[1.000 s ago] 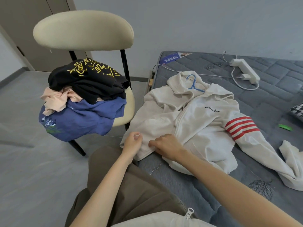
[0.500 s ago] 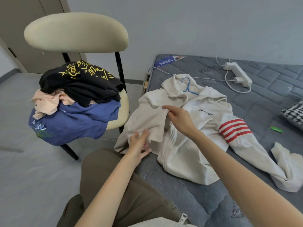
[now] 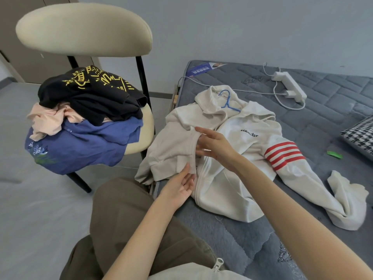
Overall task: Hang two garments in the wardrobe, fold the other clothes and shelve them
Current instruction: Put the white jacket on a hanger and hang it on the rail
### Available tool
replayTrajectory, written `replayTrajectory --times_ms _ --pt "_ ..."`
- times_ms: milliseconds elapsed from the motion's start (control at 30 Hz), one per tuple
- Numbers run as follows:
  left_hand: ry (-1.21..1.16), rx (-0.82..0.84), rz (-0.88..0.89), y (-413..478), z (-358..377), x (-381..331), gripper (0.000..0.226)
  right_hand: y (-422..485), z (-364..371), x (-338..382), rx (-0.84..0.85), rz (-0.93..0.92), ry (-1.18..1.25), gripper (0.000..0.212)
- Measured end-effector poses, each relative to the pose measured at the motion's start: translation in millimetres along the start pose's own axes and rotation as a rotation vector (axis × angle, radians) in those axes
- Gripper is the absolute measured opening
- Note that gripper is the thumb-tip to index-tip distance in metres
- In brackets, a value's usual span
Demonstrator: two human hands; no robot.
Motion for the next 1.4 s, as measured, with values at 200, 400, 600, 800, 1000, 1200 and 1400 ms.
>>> replayTrajectory --times_ms 200,400,600,800,1000,1200,1400 --pt "-0.066 0.084 0.143 0 -1 -21 0.004 -26 -2 -7 0.011 -0.189 -0.848 0.026" --pt "0.027 0.084 0.228 1 -7 -32 0.006 -48 23 -55 0.433 -0.142 -1.416 0.033" --pt "0.019 0.119 0.262 -1 -8 -38 0.005 -61 13 0 0.378 -0.217 -1.132 0.021" --pt "-0.033 0.199 0.24 1 -1 -37 0.017 -45 -56 86 -0.075 -0.335 -0.699 0.028" --pt "0.039 0.194 0.252 5 -4 -37 0.018 -14 -89 27 -0.229 0.03 -1.335 0.035" --pt "0.1 0.103 0.336 4 -13 -46 0.011 -52 -7 20 -0.39 -0.336 -1.666 0.043" --pt "0.129 0.029 0.375 2 -21 -50 0.008 -70 39 -2 -0.394 -0.424 -2.015 0.034"
Point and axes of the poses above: each hand's wrist, its own y-axis towards the middle knuckle, its own z-axis out of the palm, x = y × z, the point moved 10 cm from there along y, towards the middle knuckle, and after that the axes turned 6 degrees about -y, right-handed, at the moved point
